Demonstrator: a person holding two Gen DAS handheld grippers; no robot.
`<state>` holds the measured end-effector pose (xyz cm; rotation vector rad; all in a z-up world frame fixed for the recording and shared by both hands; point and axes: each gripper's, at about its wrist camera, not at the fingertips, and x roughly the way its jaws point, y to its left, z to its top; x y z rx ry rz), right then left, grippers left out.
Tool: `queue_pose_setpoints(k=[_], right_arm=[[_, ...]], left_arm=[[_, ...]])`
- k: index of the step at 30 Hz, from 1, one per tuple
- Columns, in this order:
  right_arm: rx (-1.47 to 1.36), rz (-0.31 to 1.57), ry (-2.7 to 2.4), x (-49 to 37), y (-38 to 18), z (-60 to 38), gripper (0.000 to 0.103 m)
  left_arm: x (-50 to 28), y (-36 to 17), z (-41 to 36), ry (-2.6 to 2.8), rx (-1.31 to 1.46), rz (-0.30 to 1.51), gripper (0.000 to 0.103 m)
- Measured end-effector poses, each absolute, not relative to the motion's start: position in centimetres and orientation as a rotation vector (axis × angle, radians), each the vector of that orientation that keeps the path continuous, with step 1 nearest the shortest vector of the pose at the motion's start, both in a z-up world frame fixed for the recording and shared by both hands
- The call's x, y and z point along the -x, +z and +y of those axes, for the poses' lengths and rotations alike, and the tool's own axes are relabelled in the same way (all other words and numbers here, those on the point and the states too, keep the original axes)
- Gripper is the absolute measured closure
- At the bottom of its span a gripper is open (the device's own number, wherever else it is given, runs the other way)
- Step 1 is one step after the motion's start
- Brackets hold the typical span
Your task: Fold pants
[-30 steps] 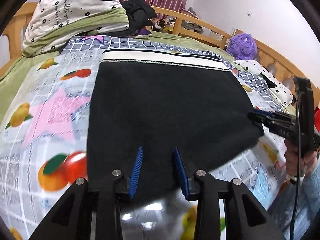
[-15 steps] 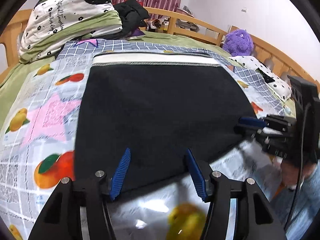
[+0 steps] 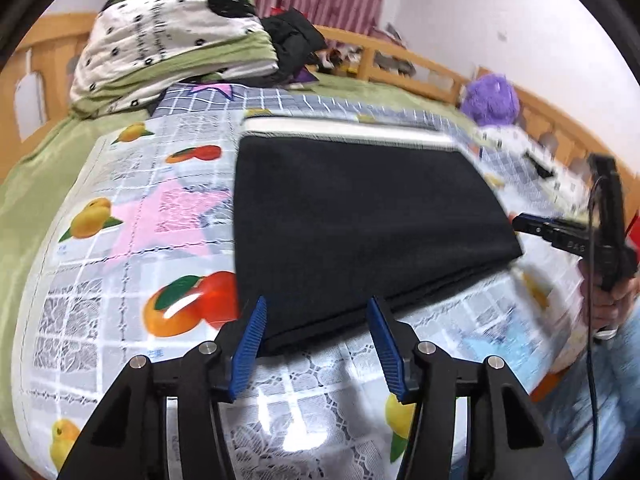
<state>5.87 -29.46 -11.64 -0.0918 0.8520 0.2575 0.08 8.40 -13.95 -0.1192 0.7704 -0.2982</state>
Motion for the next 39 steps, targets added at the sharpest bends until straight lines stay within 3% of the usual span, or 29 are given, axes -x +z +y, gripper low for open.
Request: queue_pose_setpoints(k=[3, 14, 23, 32, 39], right_arm=[[0.041, 0.791, 0.241, -7.5, -10.3, -29.5, 0.072], [0.184, 0.705, 0.21, -17.9, -8.6, -25.0, 0.071], [0.188, 0.77, 0.197, -23.9, -12.8, -24.1, 0.071], [0.199, 0.784, 0.203, -23.7, -12.7, -24.1, 0.071], [0.191, 0.81, 0.233, -18.9, -12.5, -25.5, 0.064]], left_arm=[[-1.4, -13.5, 9.3, -0.283, 0.154, 0.768, 0.052], [-13.0, -10.5, 6.5, -0.274, 0.111, 0.724, 0.052], [-21.8, -14.4, 4.3, -0.173, 0.063, 0.863, 0.051], [-21.3, -15.0, 4.4, -0.189, 0.061, 0.934, 0.045], [-15.6, -15.7, 6.1, -0.203, 0.118, 0.97, 0.044]])
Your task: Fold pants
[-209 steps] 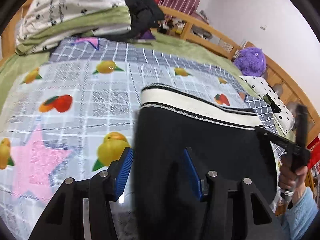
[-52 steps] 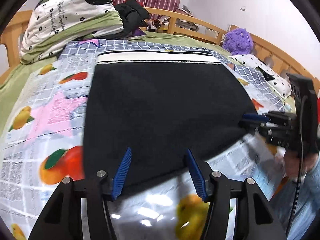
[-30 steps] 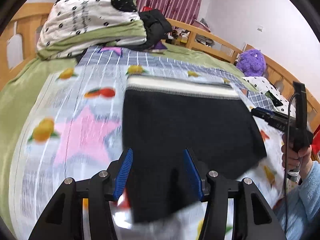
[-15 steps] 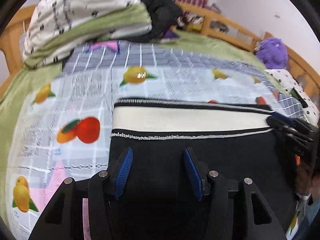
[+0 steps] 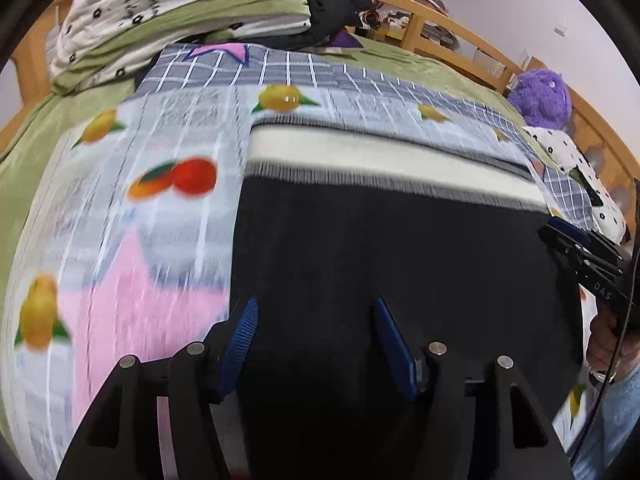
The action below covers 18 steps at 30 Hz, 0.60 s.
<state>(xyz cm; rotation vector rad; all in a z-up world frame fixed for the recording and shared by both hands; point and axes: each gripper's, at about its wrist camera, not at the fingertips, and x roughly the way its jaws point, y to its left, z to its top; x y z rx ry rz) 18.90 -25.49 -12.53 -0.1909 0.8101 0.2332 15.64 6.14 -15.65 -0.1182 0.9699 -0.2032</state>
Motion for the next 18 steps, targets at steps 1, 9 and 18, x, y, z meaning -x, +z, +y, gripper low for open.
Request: queue_pose_setpoints(k=[1, 9, 18], right_arm=[[0.192, 0.81, 0.231, -18.1, -12.6, -25.6, 0.064], [0.103, 0.899, 0.195, -10.6, -12.9, -26.2, 0.063], [0.037, 0.94, 0.18, -3.9, -11.3, -27.3, 0.063]], left_arm=[[-14.6, -15.6, 6.0, -0.195, 0.111, 0.966, 0.044], [-6.4, -15.2, 5.6, -0.118, 0.133, 0.916, 0.044], [-0.3, -12.7, 5.1, -0.066, 0.03, 0.912, 0.044]])
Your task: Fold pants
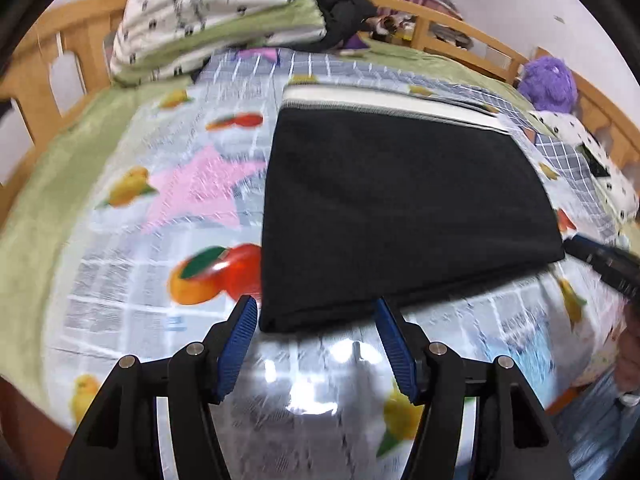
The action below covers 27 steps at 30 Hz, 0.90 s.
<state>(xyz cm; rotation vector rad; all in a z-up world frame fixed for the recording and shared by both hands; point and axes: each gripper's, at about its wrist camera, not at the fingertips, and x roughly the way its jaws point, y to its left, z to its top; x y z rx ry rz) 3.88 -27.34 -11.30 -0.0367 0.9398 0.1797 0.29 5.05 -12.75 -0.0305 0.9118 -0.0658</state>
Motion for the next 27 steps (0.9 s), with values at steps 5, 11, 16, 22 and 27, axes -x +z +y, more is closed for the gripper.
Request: queue_pose_setpoints(k=[5, 11, 16, 22, 27], right_arm=[[-0.012, 0.848, 0.147, -0.3, -6.4, -28.2, 0.063], [-0.004, 0.796, 0.067, 3.3, -2.6, -28.3, 0.063], [0.021, 0.752, 0.031, 5.1, -0.9, -28.2, 0.038], [0.028, 0.725, 0.017, 6.0, -0.3, -28.3, 0.015], [0.025, 0.734, 0.003, 6.0, -0.3, -28.8, 0.014]], left_arm=[[2.9, -7.8, 4.1, -0.061, 0.024, 0.822, 0.04], [5.7, -3.7, 1.3, -0.066, 0.024, 0.735, 0.03], [7.5, -1.8, -0.8, -0.064, -0.029, 0.678, 0.025], [8.0, -1.8, -1.1, -0.065, -0.018, 0.693, 0.024], [7.9, -2.2, -0.6, -0.049, 0.013, 0.706, 0.024]])
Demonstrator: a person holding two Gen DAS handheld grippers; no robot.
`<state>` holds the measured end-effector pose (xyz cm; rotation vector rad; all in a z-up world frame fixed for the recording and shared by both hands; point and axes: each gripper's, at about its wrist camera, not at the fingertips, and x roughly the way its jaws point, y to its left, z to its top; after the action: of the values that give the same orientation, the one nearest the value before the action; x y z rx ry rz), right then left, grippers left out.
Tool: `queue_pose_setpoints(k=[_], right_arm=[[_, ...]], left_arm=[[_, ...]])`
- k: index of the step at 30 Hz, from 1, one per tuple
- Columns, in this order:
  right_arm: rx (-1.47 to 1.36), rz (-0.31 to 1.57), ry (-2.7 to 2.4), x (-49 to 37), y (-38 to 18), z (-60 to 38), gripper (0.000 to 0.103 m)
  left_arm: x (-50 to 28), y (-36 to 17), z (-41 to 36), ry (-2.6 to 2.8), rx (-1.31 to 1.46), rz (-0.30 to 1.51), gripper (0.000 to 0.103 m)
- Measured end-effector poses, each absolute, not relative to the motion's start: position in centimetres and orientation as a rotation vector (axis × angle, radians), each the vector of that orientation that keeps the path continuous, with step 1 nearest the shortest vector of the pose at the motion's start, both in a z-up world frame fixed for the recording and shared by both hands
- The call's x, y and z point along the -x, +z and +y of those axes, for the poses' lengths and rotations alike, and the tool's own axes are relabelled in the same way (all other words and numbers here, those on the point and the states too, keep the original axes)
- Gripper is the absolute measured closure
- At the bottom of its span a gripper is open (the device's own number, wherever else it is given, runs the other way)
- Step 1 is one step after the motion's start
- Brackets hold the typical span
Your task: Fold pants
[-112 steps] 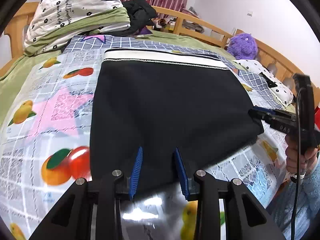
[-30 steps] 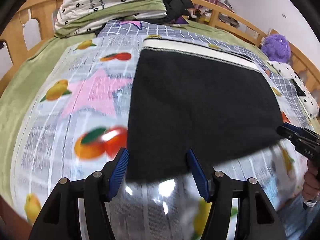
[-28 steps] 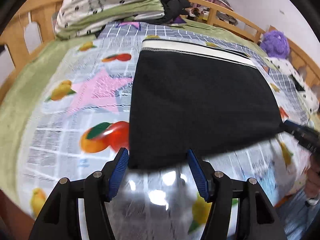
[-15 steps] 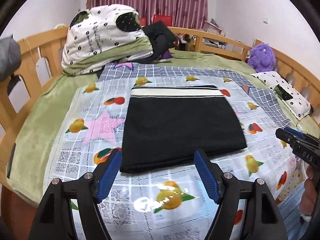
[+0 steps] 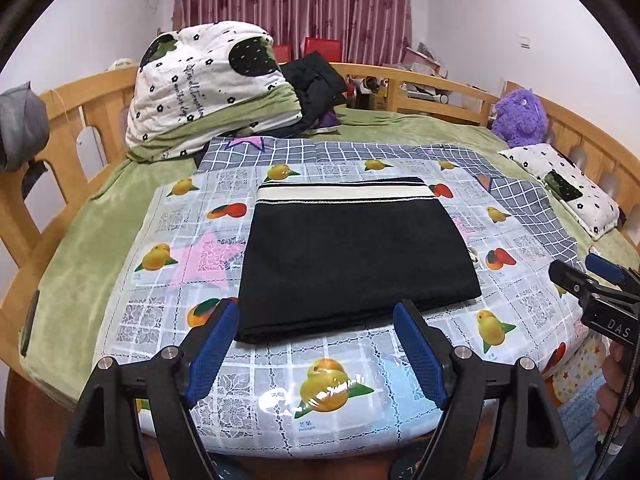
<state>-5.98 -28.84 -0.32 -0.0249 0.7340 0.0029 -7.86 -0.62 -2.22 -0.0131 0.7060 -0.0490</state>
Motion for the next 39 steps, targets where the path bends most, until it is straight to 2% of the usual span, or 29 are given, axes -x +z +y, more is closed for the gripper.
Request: queue_pose_setpoints(k=[39], right_arm=[[0.01, 0.739, 0.018, 6.1, -0.4, -28.6, 0.014]], left_arm=[[8.2, -2.1, 0.5, -0.008, 0.027, 0.693, 0.024]])
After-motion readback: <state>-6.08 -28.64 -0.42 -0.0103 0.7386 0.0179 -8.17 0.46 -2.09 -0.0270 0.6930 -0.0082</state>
